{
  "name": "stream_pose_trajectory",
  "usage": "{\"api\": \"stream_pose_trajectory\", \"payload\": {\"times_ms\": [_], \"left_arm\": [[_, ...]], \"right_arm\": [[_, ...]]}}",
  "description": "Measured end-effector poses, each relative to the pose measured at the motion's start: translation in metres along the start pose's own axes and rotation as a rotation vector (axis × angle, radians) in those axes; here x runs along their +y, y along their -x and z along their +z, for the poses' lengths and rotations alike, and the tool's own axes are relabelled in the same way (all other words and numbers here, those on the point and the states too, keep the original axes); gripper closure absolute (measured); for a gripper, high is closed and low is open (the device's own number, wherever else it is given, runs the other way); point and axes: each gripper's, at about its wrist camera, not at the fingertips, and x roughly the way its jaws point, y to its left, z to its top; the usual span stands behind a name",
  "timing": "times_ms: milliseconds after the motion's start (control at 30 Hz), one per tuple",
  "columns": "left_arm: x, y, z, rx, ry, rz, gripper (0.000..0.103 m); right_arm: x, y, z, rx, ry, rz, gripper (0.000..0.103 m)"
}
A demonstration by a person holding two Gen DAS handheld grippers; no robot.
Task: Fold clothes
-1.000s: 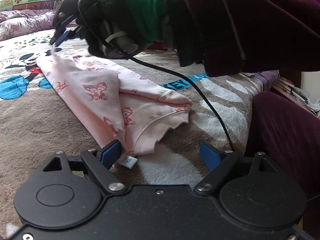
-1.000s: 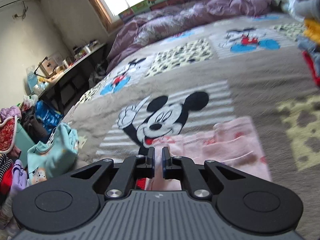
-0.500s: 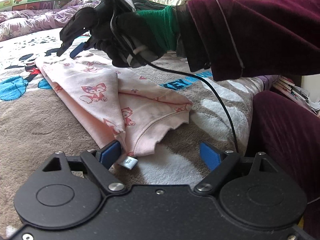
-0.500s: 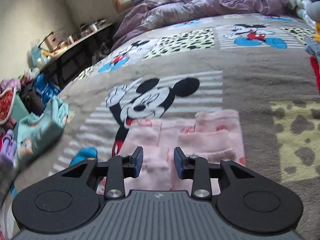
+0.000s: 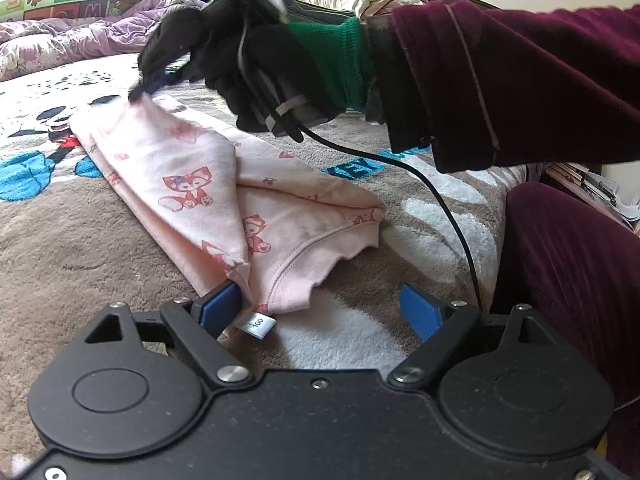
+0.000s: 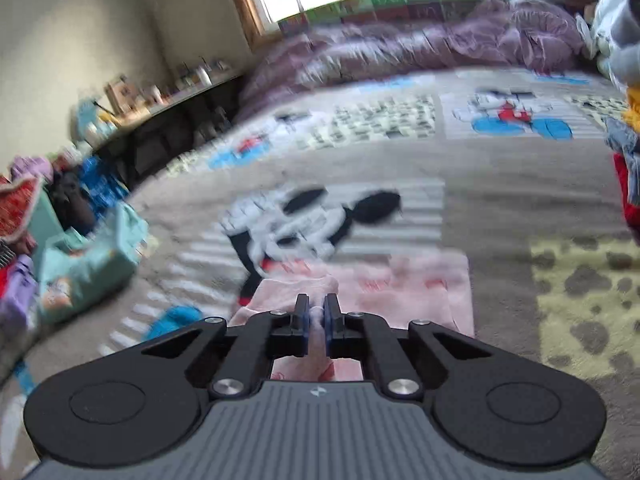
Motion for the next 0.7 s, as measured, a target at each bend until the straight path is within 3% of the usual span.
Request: {"api": "stream_pose_trajectory", "payload": {"times_ms": [67, 167, 400, 567, 700], "left_arm": [[-0.001, 0.000, 0.001, 0.005, 0.000, 0.001, 0.016], [-0.002, 0.001, 0.001, 0.017, -0.011, 0.004, 0.016], [0.001, 0.021, 0.004, 0.033, -0.031, 0.031, 0.016], [0.013, 0.045, 0.016, -0.165, 0.075, 0.097, 0.016], [0.003, 0.022, 0.024, -0.164, 0.078, 0.085, 0.016]], "right_arm": [[-0.005, -0.008, -0.003, 0.031, -0.012, -0.056, 0.093], [-0.006, -0.007, -0.005, 0.026, -0.028, -0.005, 0.077], [-0.008, 0.044, -0.003, -0.011, -0.027, 0.055, 0.076], [-0.015, 0.102, -0.034, -0.048, -0.013, 0.079, 0.075], [-0.022, 0.143, -0.076, -0.067, -0.022, 0.073, 0.076]]}}
